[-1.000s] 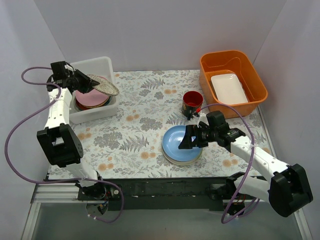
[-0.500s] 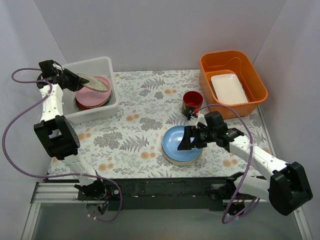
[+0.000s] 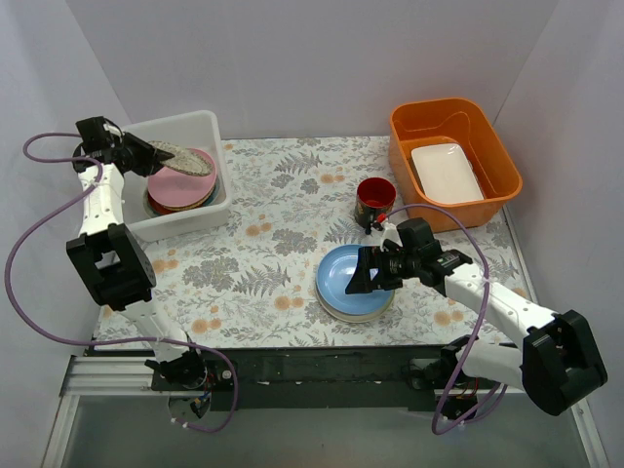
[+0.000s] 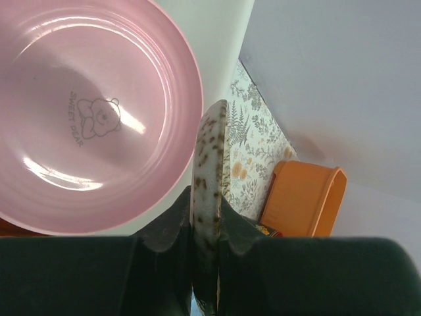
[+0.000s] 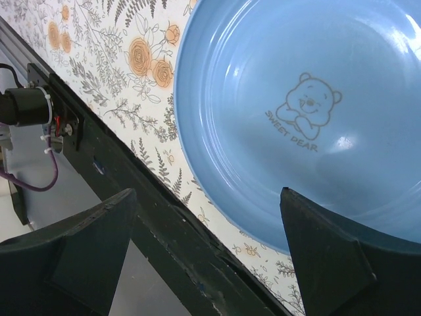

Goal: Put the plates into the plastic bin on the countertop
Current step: Place the plate in the plastic bin, then pick up the plate at the center of the board.

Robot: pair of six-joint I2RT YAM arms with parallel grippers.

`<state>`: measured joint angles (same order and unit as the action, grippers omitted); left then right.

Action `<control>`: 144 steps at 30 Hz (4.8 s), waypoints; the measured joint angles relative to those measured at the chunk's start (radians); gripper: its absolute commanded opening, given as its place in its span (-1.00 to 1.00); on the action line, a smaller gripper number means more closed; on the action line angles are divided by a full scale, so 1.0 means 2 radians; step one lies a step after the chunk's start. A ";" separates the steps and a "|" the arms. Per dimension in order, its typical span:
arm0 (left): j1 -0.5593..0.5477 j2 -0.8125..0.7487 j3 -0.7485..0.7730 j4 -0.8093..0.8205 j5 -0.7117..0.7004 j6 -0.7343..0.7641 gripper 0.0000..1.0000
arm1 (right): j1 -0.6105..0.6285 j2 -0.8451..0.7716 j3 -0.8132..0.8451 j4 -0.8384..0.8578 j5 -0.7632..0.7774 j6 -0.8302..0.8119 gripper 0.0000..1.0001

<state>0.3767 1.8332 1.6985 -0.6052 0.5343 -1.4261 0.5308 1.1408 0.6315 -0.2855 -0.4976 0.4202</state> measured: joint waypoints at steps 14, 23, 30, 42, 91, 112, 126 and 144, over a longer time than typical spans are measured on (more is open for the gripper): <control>0.000 0.066 -0.031 0.044 -0.023 -0.006 -1.00 | 0.006 0.032 0.000 0.009 -0.002 0.001 0.92; 0.003 0.074 -0.035 0.062 -0.035 -0.002 -0.91 | 0.006 0.032 0.000 0.010 -0.002 0.001 0.92; 0.003 0.080 -0.023 0.045 -0.056 0.018 -0.18 | 0.006 0.032 0.000 0.010 -0.002 0.000 0.93; 0.002 0.092 0.079 -0.032 -0.127 0.053 0.95 | 0.007 0.032 0.000 0.010 -0.002 -0.001 0.92; -0.391 -0.176 -0.188 -0.015 -0.179 0.026 0.95 | 0.007 -0.060 0.000 -0.086 0.144 0.023 0.96; -0.569 -0.201 -0.328 0.049 -0.225 -0.088 0.95 | -0.020 -0.075 0.016 -0.137 0.223 0.027 0.89; -0.570 -0.216 -0.346 0.058 -0.240 -0.090 0.96 | -0.034 -0.036 -0.019 -0.097 0.221 0.030 0.20; -0.570 -0.261 -0.394 0.056 -0.249 -0.105 0.95 | -0.040 0.015 -0.044 -0.024 0.190 0.040 -0.97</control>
<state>-0.7624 1.3113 0.9096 -0.4938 0.0357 -1.6352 0.4500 1.1709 0.5430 -0.3332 -0.1177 0.5003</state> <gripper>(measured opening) 0.978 0.037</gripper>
